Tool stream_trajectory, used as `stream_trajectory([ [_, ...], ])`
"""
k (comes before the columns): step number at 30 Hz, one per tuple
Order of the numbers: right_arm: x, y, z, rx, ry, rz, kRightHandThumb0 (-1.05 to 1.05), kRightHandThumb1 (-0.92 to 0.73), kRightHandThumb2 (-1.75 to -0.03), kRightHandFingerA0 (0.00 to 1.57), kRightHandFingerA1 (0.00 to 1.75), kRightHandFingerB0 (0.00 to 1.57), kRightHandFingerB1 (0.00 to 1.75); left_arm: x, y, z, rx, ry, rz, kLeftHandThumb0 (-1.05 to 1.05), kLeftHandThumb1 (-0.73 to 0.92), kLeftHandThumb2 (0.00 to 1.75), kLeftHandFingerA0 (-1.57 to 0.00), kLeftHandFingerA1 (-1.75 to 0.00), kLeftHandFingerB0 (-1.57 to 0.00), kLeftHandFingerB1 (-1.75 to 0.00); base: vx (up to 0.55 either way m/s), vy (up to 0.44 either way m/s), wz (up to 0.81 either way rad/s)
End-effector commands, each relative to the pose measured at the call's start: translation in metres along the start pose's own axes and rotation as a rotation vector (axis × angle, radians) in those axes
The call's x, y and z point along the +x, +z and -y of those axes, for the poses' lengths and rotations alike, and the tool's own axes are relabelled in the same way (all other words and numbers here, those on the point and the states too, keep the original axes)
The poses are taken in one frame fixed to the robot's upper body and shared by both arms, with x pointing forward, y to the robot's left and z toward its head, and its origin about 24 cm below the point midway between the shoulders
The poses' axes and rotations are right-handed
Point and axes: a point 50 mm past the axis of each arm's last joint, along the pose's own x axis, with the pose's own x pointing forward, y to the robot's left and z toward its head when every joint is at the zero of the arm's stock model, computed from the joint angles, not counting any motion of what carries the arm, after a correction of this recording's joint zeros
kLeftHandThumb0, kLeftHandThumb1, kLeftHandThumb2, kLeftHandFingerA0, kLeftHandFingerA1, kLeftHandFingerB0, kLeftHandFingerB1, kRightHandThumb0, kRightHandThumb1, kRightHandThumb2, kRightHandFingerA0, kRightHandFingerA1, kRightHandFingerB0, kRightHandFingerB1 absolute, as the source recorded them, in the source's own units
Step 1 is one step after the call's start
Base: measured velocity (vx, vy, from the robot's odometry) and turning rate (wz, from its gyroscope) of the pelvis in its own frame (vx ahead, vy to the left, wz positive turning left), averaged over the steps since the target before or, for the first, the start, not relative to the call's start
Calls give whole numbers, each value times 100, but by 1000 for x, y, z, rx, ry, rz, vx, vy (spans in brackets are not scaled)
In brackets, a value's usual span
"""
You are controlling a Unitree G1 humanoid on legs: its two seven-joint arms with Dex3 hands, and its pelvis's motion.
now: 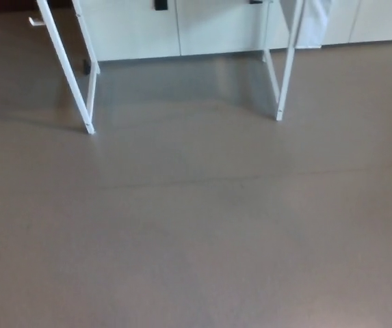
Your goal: The robot walks towards a desk on which a file tray is kept in the middle and a cube is kept to its right. The robot lifts the cube using its right hand and places it on the file tray.
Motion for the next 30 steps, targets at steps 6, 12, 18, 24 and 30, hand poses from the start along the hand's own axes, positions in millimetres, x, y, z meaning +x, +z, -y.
stream_trajectory([
  [6, 3, 2, 3, 46, -5, -22, -39, -36, -97, 0, 50, 3, 51, 1, 15, -5, -7, 45, 43, -78, 43, 144, -9, -87, 0, -81, 360, 55, -19],
  [12, 3, 2, 3, 33, -10, -28, -78, -57, -90, 35, 57, 5, 35, 1, 15, -4, -18, 36, 42, -76, 49, 146, -10, -87, 0, -79, 555, 100, -42],
  [18, 4, 4, 4, 29, -31, -13, -74, -67, -61, 30, 43, 11, 31, 1, 14, -4, 10, 45, 45, -82, 44, 147, -7, -89, 0, -83, 341, 19, 5],
  [24, 3, 7, 4, 20, -20, 12, -78, -55, -90, 30, 52, 7, 36, 1, 17, -5, 3, 42, 46, -84, 34, 141, -18, -94, 0, -83, 491, -205, 34],
  [30, 4, 8, 5, 23, -22, -2, -76, -68, -61, 45, 50, 9, 31, 2, 20, -3, 27, 40, 52, -79, 42, 143, -10, -88, 0, -81, 407, -192, 14],
])
